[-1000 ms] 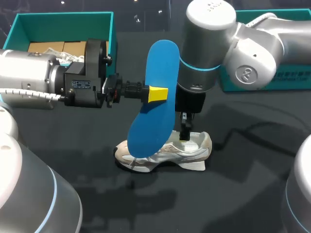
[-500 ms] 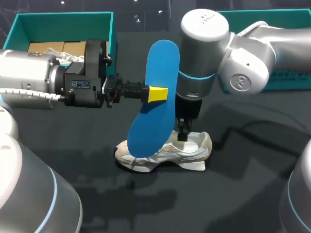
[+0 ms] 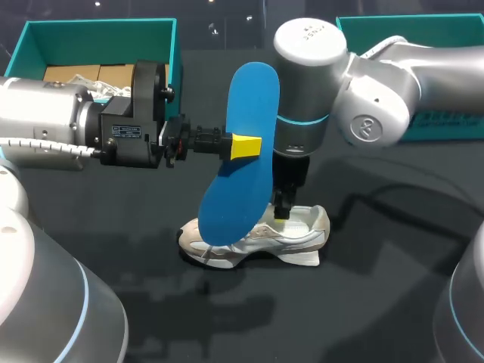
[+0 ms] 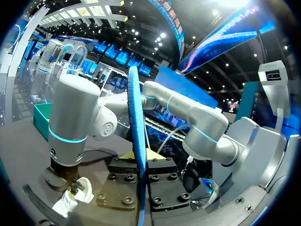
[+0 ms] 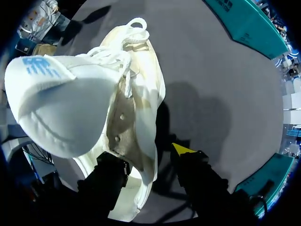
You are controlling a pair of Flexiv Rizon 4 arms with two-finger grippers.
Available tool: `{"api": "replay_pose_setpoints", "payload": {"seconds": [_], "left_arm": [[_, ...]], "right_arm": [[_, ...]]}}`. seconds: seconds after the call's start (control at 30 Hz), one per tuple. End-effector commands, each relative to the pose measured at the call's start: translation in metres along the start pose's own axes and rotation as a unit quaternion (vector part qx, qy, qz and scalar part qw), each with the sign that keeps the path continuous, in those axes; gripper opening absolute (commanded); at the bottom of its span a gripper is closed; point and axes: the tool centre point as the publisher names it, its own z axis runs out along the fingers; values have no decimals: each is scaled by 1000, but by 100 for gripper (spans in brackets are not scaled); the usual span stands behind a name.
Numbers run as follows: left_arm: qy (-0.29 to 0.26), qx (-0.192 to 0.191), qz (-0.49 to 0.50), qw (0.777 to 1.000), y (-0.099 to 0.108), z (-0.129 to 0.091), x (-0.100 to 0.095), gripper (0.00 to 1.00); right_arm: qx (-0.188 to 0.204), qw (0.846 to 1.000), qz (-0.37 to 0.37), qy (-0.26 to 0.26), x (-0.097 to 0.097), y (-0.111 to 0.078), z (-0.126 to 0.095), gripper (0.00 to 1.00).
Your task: Take the shoe out of the shoebox, open the shoe tongue, remove and reinsert the insole, then place the shoe into the shoebox
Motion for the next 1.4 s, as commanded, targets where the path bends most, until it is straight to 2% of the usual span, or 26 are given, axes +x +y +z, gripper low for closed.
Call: {"api": "replay_pose_setpoints", "payload": {"seconds": [0.03,0.07,0.1,0.13,0.47,0.6,0.9,1.03,1.17,1.4], "left_arm": [[0,1,0,1000,1,2,-1,0],[0,1,0,1000,1,2,-1,0],[0,1,0,1000,1,2,-1,0],[0,1,0,1000,1,2,-1,0],[0,1,0,1000,1,2,-1,0],[0,1,0,1000,1,2,-1,0],[0,1,0,1000,1,2,-1,0],[0,1,0,1000,1,2,-1,0],[0,1,0,1000,1,2,-1,0],[0,1,0,1000,1,2,-1,0]], "right_arm": [[10,1000,-1,4,-2,9,3,38],[11,1000,-2,4,-2,9,4,31],[11,1000,-2,5,-1,9,5,12],[12,1000,-3,6,-1,9,5,0],[22,1000,-3,12,9,7,1,0],[26,999,0,21,13,5,-6,0],[33,997,59,34,22,-2,-33,0],[17,992,118,38,26,-4,-40,0],[-41,972,231,35,32,-12,-47,0],[-41,972,231,35,32,-12,-47,0]]}}
